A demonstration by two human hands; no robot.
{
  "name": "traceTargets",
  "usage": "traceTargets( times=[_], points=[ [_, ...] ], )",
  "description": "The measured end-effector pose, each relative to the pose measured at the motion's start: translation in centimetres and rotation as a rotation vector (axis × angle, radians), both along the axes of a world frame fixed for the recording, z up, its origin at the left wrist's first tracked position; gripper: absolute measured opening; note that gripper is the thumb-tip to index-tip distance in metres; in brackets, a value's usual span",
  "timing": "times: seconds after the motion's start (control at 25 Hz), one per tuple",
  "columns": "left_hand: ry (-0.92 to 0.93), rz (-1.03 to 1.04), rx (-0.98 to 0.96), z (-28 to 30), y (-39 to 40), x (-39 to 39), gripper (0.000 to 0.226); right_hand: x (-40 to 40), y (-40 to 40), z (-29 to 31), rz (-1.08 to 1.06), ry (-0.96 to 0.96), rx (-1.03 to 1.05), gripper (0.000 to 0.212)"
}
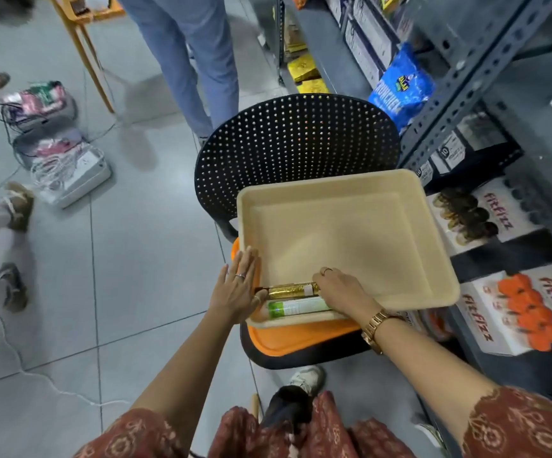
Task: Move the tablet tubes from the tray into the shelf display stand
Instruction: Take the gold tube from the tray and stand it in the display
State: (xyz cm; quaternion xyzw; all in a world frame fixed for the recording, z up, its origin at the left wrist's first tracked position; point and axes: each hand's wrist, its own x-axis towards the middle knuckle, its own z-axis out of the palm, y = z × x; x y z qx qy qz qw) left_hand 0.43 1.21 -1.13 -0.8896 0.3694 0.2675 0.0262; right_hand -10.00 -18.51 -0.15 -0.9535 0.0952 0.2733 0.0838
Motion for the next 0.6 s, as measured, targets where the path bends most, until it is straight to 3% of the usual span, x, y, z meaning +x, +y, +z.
traceTargets(
  times=[0.28,0.6],
  points=[
    [-0.01,0.028,0.019,0.8,-0.2,-0.1,0.074,0.2,-0.3,3.6,0.076,-0.088,-0.067,0.035],
    [-0.125,-0.102,-0.137,7.5,-5.9,-1.5,0.094,-2.5,-8.4,16.6,-0.11,-0.18,-0.127,0.018]
  ],
)
